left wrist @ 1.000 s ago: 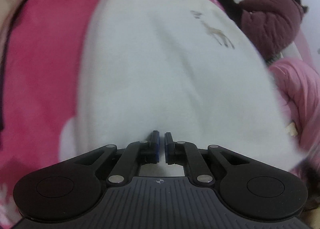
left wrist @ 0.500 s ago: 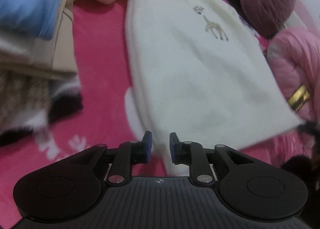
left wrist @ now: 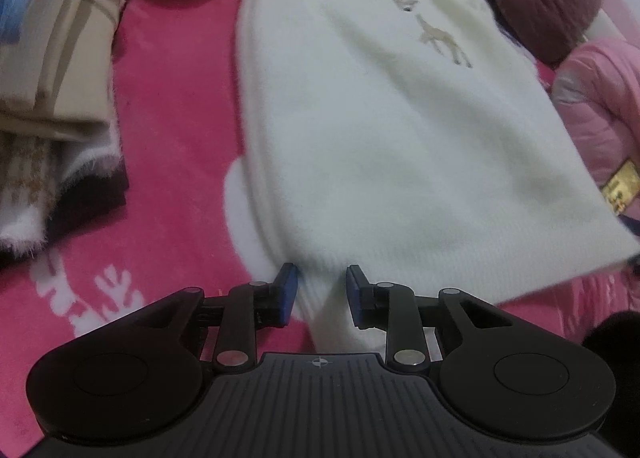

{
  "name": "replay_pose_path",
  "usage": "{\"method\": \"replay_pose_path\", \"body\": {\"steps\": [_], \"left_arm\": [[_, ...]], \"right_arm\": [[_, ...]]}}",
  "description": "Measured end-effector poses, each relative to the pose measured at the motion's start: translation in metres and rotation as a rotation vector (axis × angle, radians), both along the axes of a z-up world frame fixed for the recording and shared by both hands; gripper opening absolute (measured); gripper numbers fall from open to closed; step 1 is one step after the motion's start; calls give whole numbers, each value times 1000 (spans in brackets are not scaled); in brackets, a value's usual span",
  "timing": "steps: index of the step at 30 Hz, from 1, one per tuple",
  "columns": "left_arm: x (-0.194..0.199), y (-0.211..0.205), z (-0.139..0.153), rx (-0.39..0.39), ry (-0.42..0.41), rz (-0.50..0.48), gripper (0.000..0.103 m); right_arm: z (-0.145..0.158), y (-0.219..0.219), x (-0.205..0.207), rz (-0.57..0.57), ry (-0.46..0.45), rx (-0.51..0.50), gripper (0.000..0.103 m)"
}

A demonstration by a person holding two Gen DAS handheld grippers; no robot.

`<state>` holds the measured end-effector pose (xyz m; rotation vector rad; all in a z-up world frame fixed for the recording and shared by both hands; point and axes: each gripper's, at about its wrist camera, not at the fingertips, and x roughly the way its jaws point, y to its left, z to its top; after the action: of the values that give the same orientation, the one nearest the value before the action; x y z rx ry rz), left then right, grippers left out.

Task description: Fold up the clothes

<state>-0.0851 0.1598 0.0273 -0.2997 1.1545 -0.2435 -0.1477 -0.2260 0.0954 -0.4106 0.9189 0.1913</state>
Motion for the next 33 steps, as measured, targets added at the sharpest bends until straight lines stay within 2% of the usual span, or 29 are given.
{"method": "replay_pose_path", "body": {"steps": [3, 6, 8, 13, 15, 16, 18, 20, 22, 23, 25, 26, 28, 30, 33], "left_arm": [[1, -1, -5, 15, 15, 27, 15], [-1, 2, -1, 14, 12, 31, 9], [-3, 5, 4, 6, 11, 33, 8], [-9, 13, 14, 1, 11, 40, 6], [-10, 19, 15, -10, 25, 60, 6], [-9, 23, 14, -20, 38, 79, 6], [-7, 28, 12, -40, 61, 115, 5], [-5, 32, 10, -65, 81, 145, 5], [-3, 28, 8, -60, 85, 143, 5], [-3, 25, 7, -49, 84, 136, 5], [-3, 23, 7, -40, 83, 124, 5], [-4, 23, 9, -32, 77, 113, 5], [-7, 23, 12, -15, 66, 90, 5], [-11, 25, 15, 17, 63, 71, 0], [-17, 29, 16, 87, 67, 51, 0]], "right_arm": [[-25, 23, -10, 191, -36, -245, 62], [-33, 35, -29, 363, -116, -408, 62], [-19, 28, -29, 366, -138, -347, 62], [11, 1, -12, 234, -96, 20, 65], [10, 0, -10, 226, -98, 107, 66], [7, 3, -11, 231, -102, 115, 66], [-3, 19, -27, 315, -166, -3, 66], [-12, 38, -55, 472, -277, -154, 75], [-18, 48, -86, 599, -421, -249, 101], [-19, 51, -99, 650, -472, -277, 103], [-17, 53, -110, 714, -456, -280, 103], [-13, 51, -109, 709, -419, -256, 103], [1, 38, -90, 596, -320, -132, 103], [14, 14, -60, 423, -197, 44, 103], [25, -27, -9, 118, -6, 347, 103]]}}
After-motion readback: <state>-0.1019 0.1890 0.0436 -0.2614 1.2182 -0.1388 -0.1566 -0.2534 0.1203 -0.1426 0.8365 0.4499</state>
